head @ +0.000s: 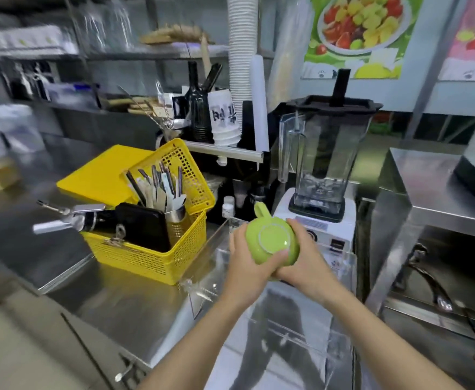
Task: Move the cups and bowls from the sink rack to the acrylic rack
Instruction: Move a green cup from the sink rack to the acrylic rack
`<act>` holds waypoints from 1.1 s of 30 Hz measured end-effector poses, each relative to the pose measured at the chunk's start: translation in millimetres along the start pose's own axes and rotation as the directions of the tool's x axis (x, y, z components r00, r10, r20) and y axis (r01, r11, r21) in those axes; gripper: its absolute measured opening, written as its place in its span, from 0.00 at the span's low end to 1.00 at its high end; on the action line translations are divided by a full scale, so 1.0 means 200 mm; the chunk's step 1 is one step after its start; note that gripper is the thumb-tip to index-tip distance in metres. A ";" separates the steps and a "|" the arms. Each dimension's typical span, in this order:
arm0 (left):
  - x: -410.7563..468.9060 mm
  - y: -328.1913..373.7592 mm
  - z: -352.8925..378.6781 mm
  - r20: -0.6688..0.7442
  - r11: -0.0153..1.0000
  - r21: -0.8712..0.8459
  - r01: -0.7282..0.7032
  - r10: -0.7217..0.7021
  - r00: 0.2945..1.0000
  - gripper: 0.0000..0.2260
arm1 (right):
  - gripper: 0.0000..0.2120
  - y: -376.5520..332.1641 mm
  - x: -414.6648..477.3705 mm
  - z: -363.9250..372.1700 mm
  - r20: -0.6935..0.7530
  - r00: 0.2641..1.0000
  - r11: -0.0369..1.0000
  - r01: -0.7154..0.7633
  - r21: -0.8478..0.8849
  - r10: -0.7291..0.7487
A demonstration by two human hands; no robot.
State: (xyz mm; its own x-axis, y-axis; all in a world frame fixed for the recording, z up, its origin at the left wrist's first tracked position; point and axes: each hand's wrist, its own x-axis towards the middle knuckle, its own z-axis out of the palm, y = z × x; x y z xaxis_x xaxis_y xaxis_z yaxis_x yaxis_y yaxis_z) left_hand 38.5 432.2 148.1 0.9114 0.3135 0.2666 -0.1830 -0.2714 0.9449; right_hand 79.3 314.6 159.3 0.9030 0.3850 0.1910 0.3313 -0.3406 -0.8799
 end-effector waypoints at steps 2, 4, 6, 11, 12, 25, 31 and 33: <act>0.05 -0.05 -0.03 -0.015 0.997 0.037 0.062 -0.062 0.998 0.32 | 0.34 0.00 0.07 0.05 0.022 0.999 0.998 -0.024 -0.057 0.025; 0.10 -0.10 -0.07 -0.052 0.984 0.111 0.138 -0.133 0.990 0.32 | 0.36 0.04 0.13 0.10 0.056 0.997 0.992 -0.047 -0.113 0.054; 0.13 -0.13 -0.10 -0.073 0.962 0.204 0.183 -0.171 0.983 0.29 | 0.36 0.08 0.18 0.14 0.083 0.993 0.987 -0.067 -0.147 0.080; 0.18 -0.20 -0.11 -0.115 0.873 0.430 0.230 -0.200 0.973 0.27 | 0.28 0.12 0.25 0.17 0.095 0.989 0.986 -0.101 -0.133 0.114; 0.19 -0.22 -0.11 -0.137 0.837 0.490 0.243 -0.201 0.970 0.27 | 0.25 0.13 0.26 0.18 0.108 0.988 0.988 -0.099 -0.122 0.113; 0.21 -0.09 0.03 0.000 0.659 0.750 -0.056 0.084 0.996 0.35 | 0.39 0.09 0.16 0.00 0.142 0.989 0.911 0.028 -0.411 0.033; 0.12 0.04 0.36 0.198 0.680 0.681 -0.272 0.186 0.962 0.39 | 0.38 0.21 -0.06 -0.40 -0.012 0.999 0.855 0.028 -0.518 -0.040; 0.08 0.08 0.51 0.262 0.699 0.644 -0.312 0.182 0.948 0.36 | 0.40 0.28 -0.17 -0.56 -0.063 0.997 0.789 -0.003 -0.615 -0.045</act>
State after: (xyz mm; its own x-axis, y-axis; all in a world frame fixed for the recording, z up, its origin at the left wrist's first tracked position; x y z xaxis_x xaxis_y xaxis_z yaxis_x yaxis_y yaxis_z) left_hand 87.9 340.0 147.7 0.9270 0.0092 0.3750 -0.1753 -0.8732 0.4548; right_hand 97.5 186.5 151.9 0.9026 0.3450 0.2574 0.4265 -0.7973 -0.4271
